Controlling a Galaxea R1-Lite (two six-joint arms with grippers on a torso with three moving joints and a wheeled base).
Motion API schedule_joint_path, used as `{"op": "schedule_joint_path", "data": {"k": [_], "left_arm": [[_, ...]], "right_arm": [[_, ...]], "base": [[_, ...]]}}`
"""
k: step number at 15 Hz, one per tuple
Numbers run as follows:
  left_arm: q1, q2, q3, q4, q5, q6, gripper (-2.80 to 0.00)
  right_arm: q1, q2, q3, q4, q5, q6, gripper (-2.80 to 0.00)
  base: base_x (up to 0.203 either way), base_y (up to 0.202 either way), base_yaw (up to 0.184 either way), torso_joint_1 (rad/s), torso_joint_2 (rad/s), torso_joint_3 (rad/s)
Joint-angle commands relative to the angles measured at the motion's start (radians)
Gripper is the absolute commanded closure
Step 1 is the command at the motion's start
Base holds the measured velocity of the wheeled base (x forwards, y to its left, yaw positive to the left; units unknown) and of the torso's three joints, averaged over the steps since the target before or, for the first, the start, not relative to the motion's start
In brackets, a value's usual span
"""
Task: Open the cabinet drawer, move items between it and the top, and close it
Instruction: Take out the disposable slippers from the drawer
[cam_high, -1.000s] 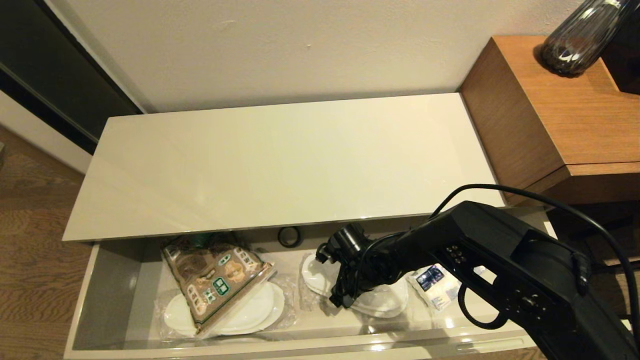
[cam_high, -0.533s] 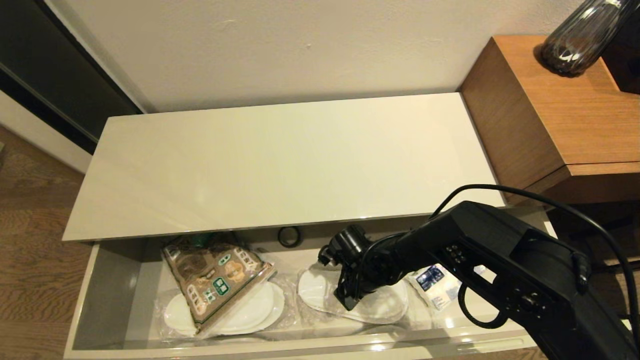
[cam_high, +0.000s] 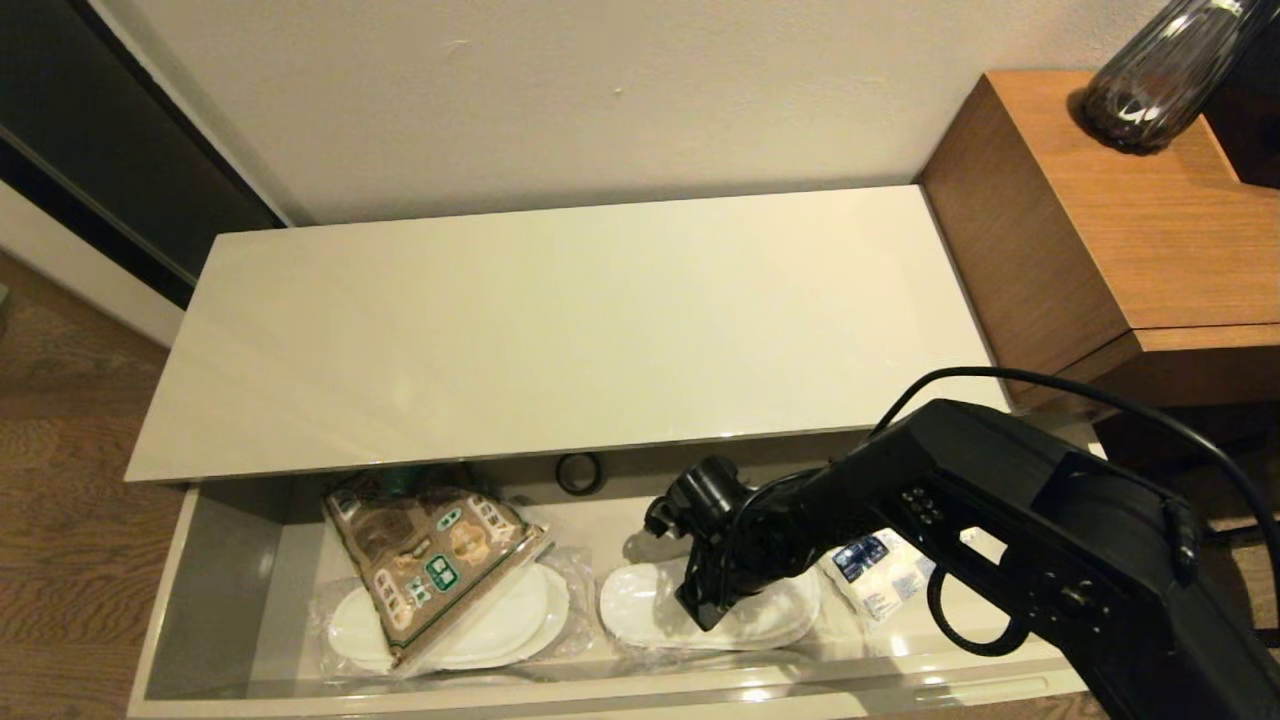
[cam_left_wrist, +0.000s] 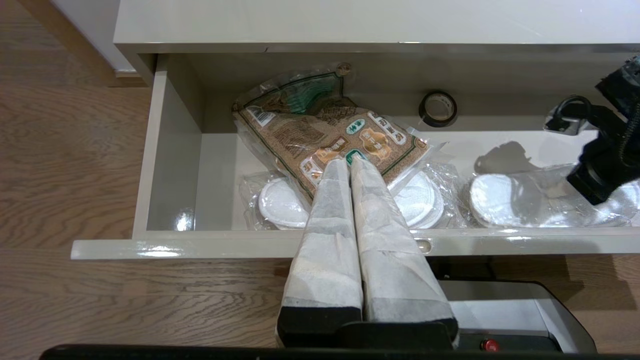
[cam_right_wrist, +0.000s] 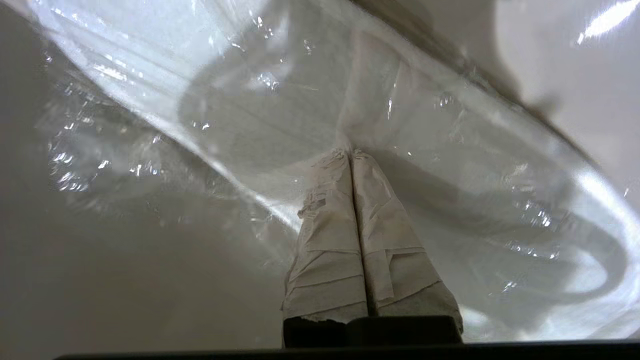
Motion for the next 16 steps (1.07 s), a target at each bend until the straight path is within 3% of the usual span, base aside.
{"op": "schedule_joint_path", "data": {"k": [1, 9, 14, 15, 16], "left_arm": [[0.0, 0.002, 0.001, 0.0, 0.001, -0.001, 0.0], [0.0, 0.002, 0.0, 0.0, 0.002, -0.001, 0.0], [-0.001, 0.002, 0.0, 0.0, 0.002, -0.001, 0.0], [0.0, 0.002, 0.0, 0.0, 0.0, -0.001, 0.0], [0.0, 0.002, 0.0, 0.0, 0.0, -0.001, 0.0]], "right_arm": [[-0.005, -0.067, 0.035, 0.002, 0.001, 0.003, 0.0], [-0.018, -0.4, 0.162, 0.135, 0.01, 0.037, 0.0], [-0.048, -0.343, 0.174, 0.154, 0.0, 0.031, 0.0], [-0.056, -0.296, 0.171, 0.139, -0.005, 0.03, -1.28], [-0.06, -0.252, 0.171, 0.111, -0.027, 0.029, -2.8]], "base": [[0.0, 0.0, 0.0, 0.0, 0.0, 0.0], [0.0, 0.0, 0.0, 0.0, 0.0, 0.0], [0.0, 0.0, 0.0, 0.0, 0.0, 0.0], [0.0, 0.0, 0.0, 0.0, 0.0, 0.0], [0.0, 0.0, 0.0, 0.0, 0.0, 0.0]]}}
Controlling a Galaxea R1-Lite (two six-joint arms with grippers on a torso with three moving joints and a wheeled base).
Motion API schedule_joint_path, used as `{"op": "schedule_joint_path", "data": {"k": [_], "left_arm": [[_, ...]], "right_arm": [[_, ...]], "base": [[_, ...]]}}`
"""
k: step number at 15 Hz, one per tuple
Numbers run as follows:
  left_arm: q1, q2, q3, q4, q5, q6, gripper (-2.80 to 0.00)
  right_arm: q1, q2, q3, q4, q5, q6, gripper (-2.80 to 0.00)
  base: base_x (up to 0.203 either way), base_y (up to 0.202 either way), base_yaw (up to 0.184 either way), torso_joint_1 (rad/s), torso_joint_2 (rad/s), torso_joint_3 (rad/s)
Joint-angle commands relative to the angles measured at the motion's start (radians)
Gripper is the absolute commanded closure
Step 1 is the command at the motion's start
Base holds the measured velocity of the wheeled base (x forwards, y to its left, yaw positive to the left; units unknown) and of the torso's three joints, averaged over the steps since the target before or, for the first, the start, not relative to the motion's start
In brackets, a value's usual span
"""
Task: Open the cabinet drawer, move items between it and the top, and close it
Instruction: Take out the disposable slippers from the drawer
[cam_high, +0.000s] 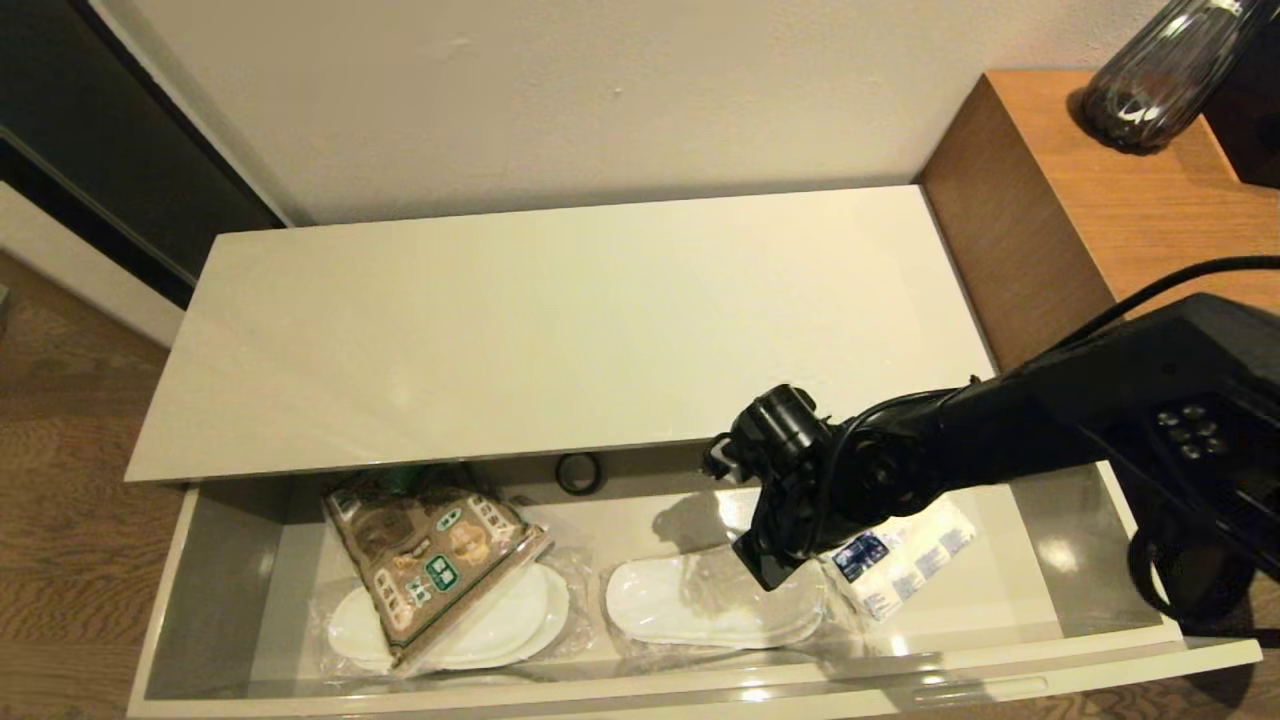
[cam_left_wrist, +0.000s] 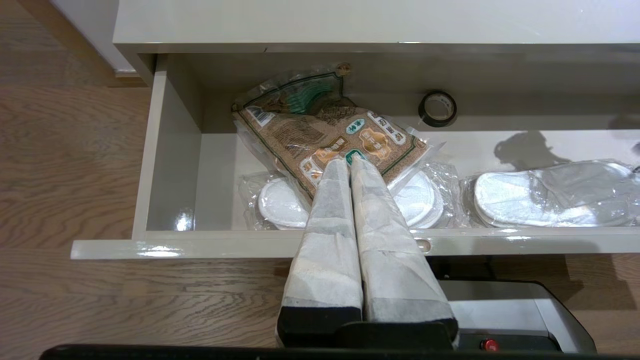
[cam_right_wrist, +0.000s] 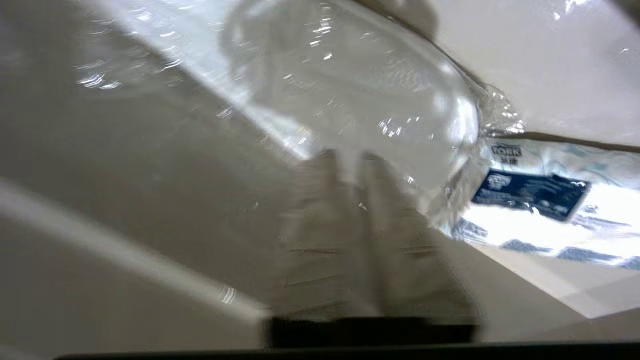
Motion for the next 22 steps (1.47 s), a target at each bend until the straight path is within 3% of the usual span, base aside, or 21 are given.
{"op": "schedule_joint_path", "data": {"k": [1, 5, 8, 12, 19, 20, 21, 22], "left_arm": [[0.0, 0.002, 0.0, -0.001, 0.0, -0.001, 0.0], [-0.001, 0.002, 0.0, -0.001, 0.0, -0.001, 0.0], [0.0, 0.002, 0.0, -0.001, 0.0, -0.001, 0.0], [0.0, 0.002, 0.0, -0.001, 0.0, -0.001, 0.0], [0.0, 0.002, 0.0, -0.001, 0.0, -0.001, 0.0], [0.0, 0.002, 0.0, -0.001, 0.0, -0.001, 0.0], [-0.001, 0.002, 0.0, -0.001, 0.0, -0.001, 0.0], [0.0, 0.002, 0.0, -0.001, 0.0, -0.001, 0.0]], "right_arm": [[-0.008, 0.108, -0.006, -0.043, -0.032, 0.002, -2.8], [-0.011, 0.221, -0.031, -0.169, -0.056, -0.027, -2.8], [-0.034, 0.316, -0.052, -0.302, -0.061, -0.131, -2.8], [-0.067, 0.335, -0.105, -0.244, -0.027, -0.193, -2.8], [-0.077, 0.331, -0.094, -0.24, -0.044, -0.259, -2.8], [-0.077, 0.331, -0.094, -0.238, -0.049, -0.259, -1.87], [-0.077, 0.33, -0.092, -0.238, -0.063, -0.259, 0.0], [-0.077, 0.33, -0.092, -0.239, -0.071, -0.259, 0.0]], "base": [[0.0, 0.0, 0.0, 0.0, 0.0, 0.0], [0.0, 0.0, 0.0, 0.0, 0.0, 0.0], [0.0, 0.0, 0.0, 0.0, 0.0, 0.0], [0.0, 0.0, 0.0, 0.0, 0.0, 0.0], [0.0, 0.0, 0.0, 0.0, 0.0, 0.0], [0.0, 0.0, 0.0, 0.0, 0.0, 0.0], [0.0, 0.0, 0.0, 0.0, 0.0, 0.0], [0.0, 0.0, 0.0, 0.0, 0.0, 0.0]]}}
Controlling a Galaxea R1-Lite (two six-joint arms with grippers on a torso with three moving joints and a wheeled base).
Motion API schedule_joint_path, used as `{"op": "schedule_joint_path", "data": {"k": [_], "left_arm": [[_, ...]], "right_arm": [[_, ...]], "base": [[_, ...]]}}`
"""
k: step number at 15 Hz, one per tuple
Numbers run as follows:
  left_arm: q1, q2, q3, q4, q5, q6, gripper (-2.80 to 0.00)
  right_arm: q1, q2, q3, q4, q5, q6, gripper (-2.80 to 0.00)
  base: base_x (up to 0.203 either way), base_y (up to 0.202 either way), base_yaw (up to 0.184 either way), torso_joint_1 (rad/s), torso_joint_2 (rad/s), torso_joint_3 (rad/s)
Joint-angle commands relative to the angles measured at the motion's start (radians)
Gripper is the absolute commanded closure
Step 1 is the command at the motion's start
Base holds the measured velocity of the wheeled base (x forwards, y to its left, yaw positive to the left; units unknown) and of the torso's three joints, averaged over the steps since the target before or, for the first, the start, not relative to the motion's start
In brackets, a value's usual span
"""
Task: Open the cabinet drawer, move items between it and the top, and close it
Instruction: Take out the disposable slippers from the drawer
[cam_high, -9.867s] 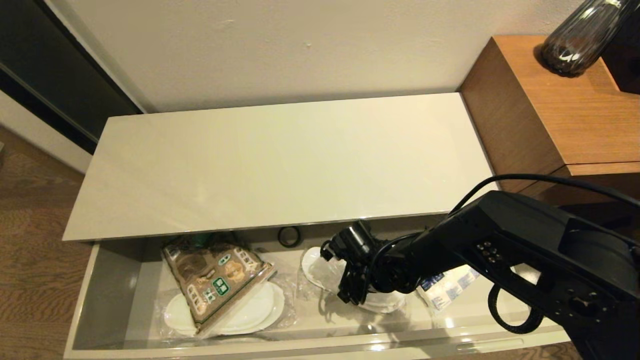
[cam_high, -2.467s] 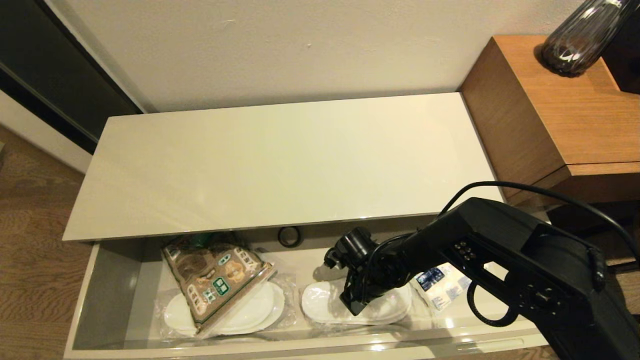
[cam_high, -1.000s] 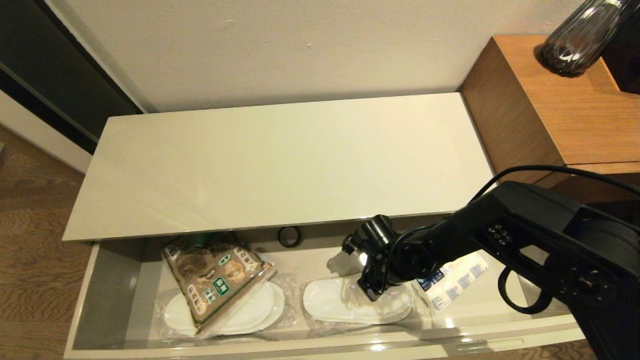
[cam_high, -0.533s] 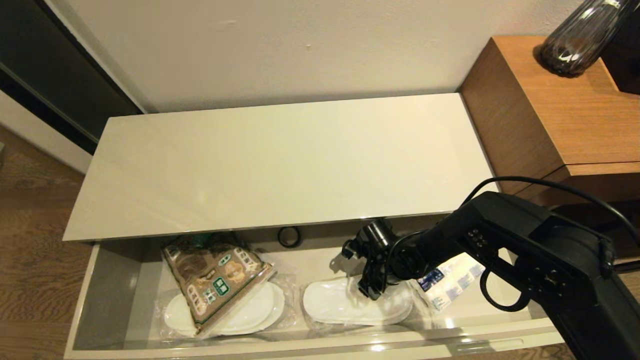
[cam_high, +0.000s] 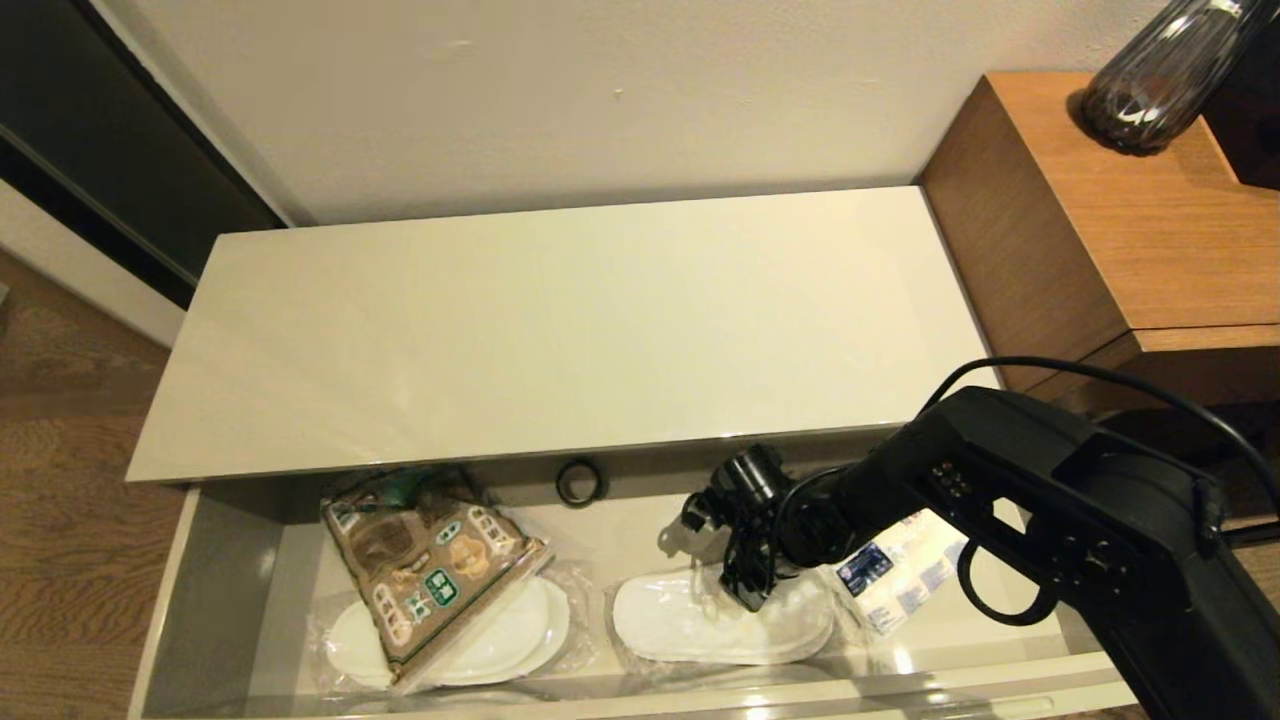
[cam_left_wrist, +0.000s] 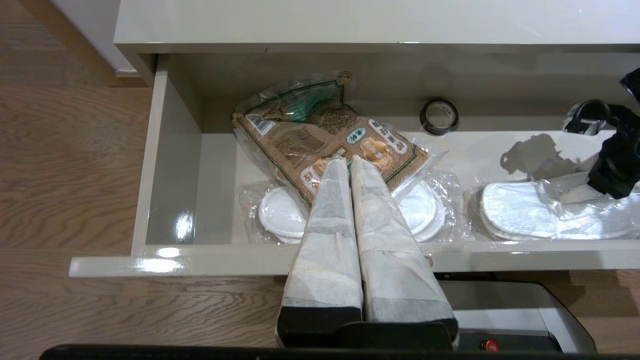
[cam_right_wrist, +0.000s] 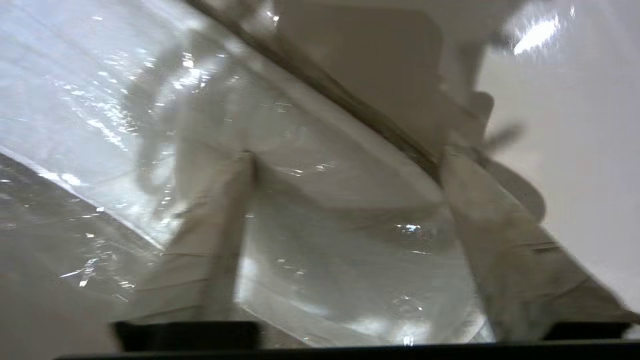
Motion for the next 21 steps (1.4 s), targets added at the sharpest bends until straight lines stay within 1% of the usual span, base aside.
{"op": "schedule_joint_path", "data": {"k": [1, 8, 10, 13, 18, 21], "left_arm": [[0.0, 0.002, 0.0, -0.001, 0.001, -0.001, 0.0], [-0.001, 0.002, 0.0, -0.001, 0.0, -0.001, 0.0], [0.0, 0.002, 0.0, -0.001, 0.0, -0.001, 0.0], [0.0, 0.002, 0.0, -0.001, 0.0, -0.001, 0.0], [0.0, 0.002, 0.0, -0.001, 0.0, -0.001, 0.0], [0.0, 0.002, 0.0, -0.001, 0.0, -0.001, 0.0]], "right_arm": [[-0.001, 0.004, 0.0, -0.004, -0.008, -0.001, 0.0], [-0.003, -0.016, 0.002, -0.009, -0.01, 0.022, 0.0], [-0.003, -0.039, -0.005, -0.001, -0.008, 0.06, 0.0], [-0.011, -0.107, 0.006, 0.032, -0.005, 0.081, 0.0], [-0.011, -0.33, 0.004, 0.242, 0.034, 0.17, 0.0], [-0.002, -0.45, 0.019, 0.37, 0.063, 0.195, 0.0]], "base": [[0.0, 0.0, 0.0, 0.0, 0.0, 0.0], [0.0, 0.0, 0.0, 0.0, 0.0, 0.0], [0.0, 0.0, 0.0, 0.0, 0.0, 0.0], [0.0, 0.0, 0.0, 0.0, 0.0, 0.0], [0.0, 0.0, 0.0, 0.0, 0.0, 0.0], [0.0, 0.0, 0.0, 0.0, 0.0, 0.0]]}}
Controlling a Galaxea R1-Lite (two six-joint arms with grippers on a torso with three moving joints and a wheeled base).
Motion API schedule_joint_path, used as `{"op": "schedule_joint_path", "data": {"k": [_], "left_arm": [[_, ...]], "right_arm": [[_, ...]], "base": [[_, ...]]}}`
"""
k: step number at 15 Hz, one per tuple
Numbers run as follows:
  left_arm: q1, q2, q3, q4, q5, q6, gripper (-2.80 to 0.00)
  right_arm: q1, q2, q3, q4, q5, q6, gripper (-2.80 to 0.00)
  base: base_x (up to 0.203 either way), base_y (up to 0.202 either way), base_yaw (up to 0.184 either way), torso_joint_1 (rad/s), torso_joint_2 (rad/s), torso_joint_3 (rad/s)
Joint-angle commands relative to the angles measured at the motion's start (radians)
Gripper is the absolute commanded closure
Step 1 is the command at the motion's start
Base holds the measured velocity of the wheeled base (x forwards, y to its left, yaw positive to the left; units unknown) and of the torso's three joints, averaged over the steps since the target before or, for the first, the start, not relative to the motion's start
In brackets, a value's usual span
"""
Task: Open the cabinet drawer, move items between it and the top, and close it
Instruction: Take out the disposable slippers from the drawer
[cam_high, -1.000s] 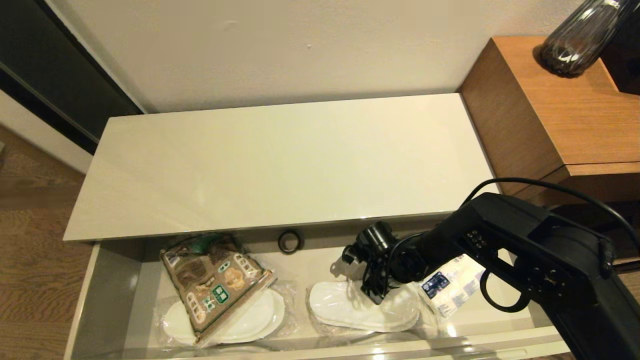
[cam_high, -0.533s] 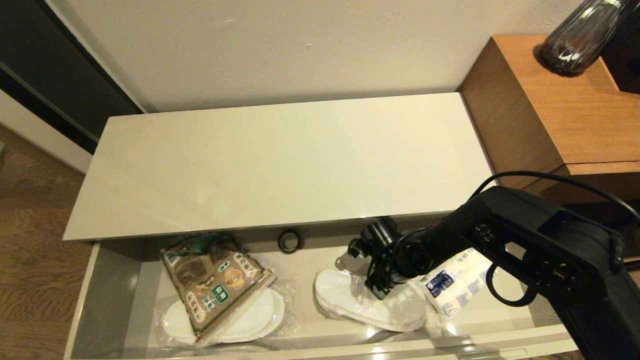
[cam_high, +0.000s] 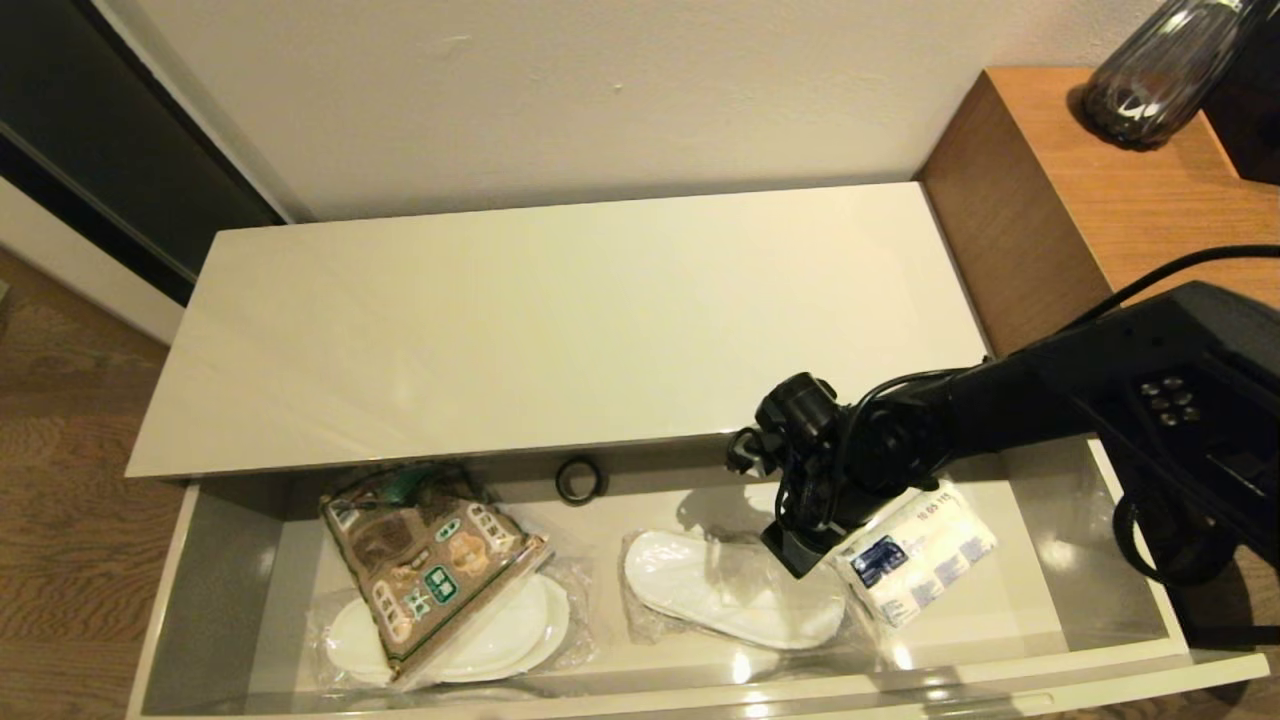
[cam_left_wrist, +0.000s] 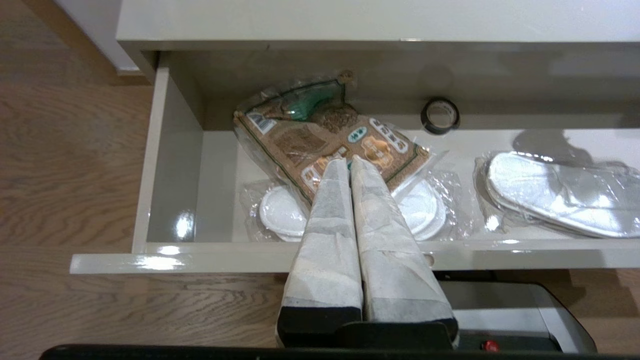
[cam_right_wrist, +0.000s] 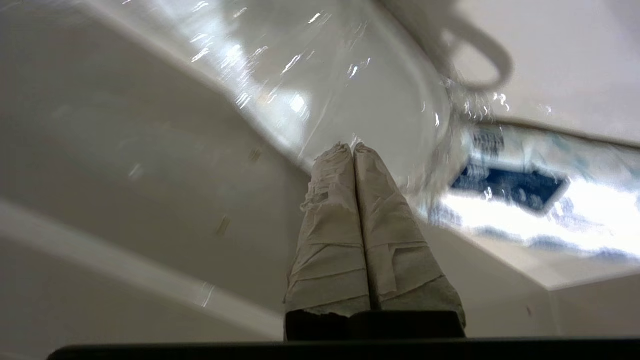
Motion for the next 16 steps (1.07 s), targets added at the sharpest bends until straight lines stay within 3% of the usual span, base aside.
{"op": "schedule_joint_path", "data": {"k": [1, 9, 11, 14, 16], "left_arm": [[0.002, 0.002, 0.0, -0.001, 0.0, -0.001, 0.0], [0.002, 0.002, 0.0, -0.001, 0.0, -0.001, 0.0], [0.002, 0.002, 0.0, -0.001, 0.0, -0.001, 0.0], [0.002, 0.002, 0.0, -0.001, 0.0, -0.001, 0.0], [0.002, 0.002, 0.0, -0.001, 0.0, -0.001, 0.0]], "right_arm": [[0.005, -0.118, 0.012, 0.044, 0.007, 0.01, 0.0], [0.039, -0.126, 0.102, 0.054, 0.003, 0.012, 0.0], [0.082, -0.074, 0.165, -0.006, -0.024, 0.065, -2.8], [0.146, 0.052, 0.208, -0.173, -0.177, 0.262, -2.8], [0.158, 0.139, 0.216, -0.318, -0.257, 0.297, -2.8]], "base": [[0.0, 0.0, 0.0, 0.0, 0.0, 0.0], [0.0, 0.0, 0.0, 0.0, 0.0, 0.0], [0.0, 0.0, 0.0, 0.0, 0.0, 0.0], [0.0, 0.0, 0.0, 0.0, 0.0, 0.0], [0.0, 0.0, 0.0, 0.0, 0.0, 0.0]]}}
